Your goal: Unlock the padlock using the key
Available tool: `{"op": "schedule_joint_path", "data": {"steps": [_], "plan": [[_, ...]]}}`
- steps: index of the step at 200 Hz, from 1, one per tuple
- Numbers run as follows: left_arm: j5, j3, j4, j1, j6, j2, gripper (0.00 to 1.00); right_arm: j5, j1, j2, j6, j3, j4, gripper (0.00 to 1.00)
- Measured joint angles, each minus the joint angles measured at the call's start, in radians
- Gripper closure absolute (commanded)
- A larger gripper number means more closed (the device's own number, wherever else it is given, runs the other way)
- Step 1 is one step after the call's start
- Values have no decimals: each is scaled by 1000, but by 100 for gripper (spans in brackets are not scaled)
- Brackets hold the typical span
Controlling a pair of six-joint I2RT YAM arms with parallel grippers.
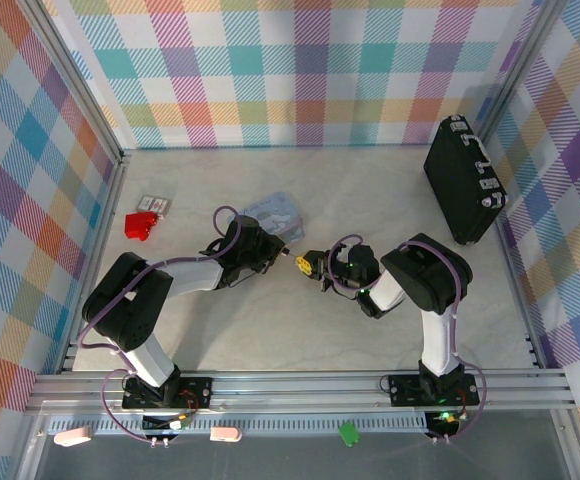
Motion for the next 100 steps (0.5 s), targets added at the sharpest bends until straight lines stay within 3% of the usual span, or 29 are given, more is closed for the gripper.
{"op": "schedule_joint_path", "data": {"steps": [100], "plan": [[-26,0,13,0,-19,0,95,1,0,0,4,26,-13,100]]}}
